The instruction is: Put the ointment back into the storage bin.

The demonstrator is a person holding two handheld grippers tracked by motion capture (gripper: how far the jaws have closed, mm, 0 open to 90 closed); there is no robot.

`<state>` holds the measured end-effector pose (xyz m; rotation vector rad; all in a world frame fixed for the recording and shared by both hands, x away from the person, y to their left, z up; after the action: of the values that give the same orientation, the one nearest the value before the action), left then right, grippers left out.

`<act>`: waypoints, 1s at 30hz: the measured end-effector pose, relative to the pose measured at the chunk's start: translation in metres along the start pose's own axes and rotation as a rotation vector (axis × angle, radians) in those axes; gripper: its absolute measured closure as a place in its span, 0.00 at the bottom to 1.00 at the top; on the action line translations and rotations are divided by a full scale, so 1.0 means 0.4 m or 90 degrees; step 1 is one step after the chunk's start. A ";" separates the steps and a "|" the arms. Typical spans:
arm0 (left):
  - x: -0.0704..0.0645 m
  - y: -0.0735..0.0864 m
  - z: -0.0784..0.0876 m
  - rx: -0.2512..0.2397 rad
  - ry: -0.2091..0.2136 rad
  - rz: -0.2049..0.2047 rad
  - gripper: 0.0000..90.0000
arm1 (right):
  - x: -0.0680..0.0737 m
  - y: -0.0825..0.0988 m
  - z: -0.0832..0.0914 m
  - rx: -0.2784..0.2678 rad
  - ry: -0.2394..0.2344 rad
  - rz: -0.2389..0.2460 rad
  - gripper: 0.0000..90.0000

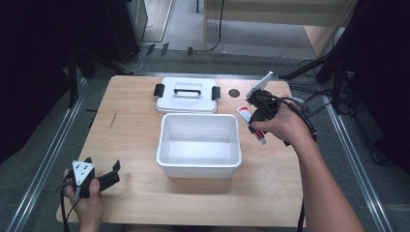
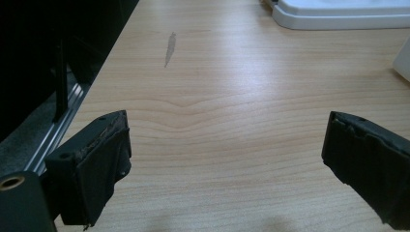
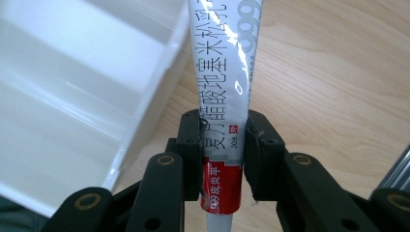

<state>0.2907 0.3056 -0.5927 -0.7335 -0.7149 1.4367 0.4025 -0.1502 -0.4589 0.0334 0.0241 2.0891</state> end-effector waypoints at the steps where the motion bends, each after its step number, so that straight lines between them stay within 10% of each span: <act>1: 0.000 0.000 0.000 -0.001 0.000 0.001 0.04 | 0.009 -0.002 0.003 -0.003 -0.003 0.015 0.80; 8: 0.000 0.000 0.000 -0.001 0.000 0.001 0.04 | 0.064 -0.013 0.021 -0.030 0.000 0.137 0.80; 13: 0.001 0.000 0.000 0.001 0.000 0.003 0.04 | 0.110 -0.020 0.029 -0.053 0.021 0.292 0.80; 30: 0.000 0.000 0.000 0.001 0.000 0.001 0.04 | 0.212 -0.030 0.010 -0.078 0.015 0.523 0.80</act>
<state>0.2908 0.3057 -0.5929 -0.7325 -0.7141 1.4381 0.3711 -0.0705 -0.4540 -0.0672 -0.1236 2.9073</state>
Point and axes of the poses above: each handheld gripper's, and its own axes: z roughly backward along the jaws, y roughly out of its underside, x roughly to its left, the point moved 10 cm from there along -z, roughly forward along the jaws, and after that the axes turned 12 degrees about x, right-handed, at the moved point
